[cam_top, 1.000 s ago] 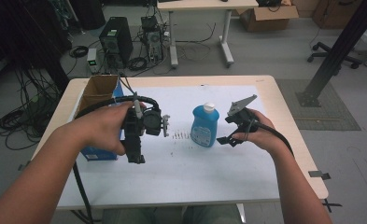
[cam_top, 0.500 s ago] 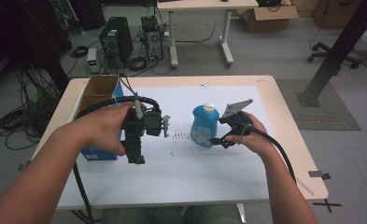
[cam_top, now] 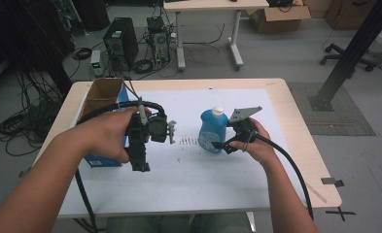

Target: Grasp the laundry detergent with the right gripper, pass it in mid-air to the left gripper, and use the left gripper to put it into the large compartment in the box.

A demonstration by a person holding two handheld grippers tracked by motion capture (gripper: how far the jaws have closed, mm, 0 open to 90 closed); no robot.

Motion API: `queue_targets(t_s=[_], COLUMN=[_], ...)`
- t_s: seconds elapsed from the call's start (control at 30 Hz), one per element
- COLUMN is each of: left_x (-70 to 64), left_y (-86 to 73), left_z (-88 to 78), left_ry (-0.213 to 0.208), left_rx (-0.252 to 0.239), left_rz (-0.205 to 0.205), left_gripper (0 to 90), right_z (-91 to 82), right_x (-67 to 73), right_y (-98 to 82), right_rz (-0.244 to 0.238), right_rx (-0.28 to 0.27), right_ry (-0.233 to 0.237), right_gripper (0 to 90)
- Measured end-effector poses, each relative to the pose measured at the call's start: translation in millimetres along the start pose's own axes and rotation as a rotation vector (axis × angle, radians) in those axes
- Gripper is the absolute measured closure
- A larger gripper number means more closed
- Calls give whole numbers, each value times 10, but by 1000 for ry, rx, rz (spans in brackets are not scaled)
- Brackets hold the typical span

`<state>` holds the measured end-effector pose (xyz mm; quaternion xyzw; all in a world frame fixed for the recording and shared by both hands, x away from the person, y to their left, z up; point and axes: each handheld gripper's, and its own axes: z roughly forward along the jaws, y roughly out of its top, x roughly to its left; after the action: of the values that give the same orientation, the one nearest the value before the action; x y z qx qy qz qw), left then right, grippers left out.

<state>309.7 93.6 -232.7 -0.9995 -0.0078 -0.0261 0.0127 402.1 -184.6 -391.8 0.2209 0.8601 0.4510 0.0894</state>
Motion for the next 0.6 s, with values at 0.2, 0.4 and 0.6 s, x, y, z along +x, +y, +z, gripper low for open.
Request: queue_targets(t_s=[0.2,0.4,0.6], left_x=[-10,-15,-22], left_y=[2,23,33], left_z=[-6,-5,-15], left_ry=[2,3,3], left_rx=[-1,-4,-7], left_rz=[0,3,6], left_gripper=[4,4,4], right_z=[61,105,135], right_x=[-2,7,7], right_y=[-36,-71,-100], right_rz=[10,21,34], right_rx=[-33,-51,-77], right_ry=[-7,-15,-23], right_gripper=[17,16,15])
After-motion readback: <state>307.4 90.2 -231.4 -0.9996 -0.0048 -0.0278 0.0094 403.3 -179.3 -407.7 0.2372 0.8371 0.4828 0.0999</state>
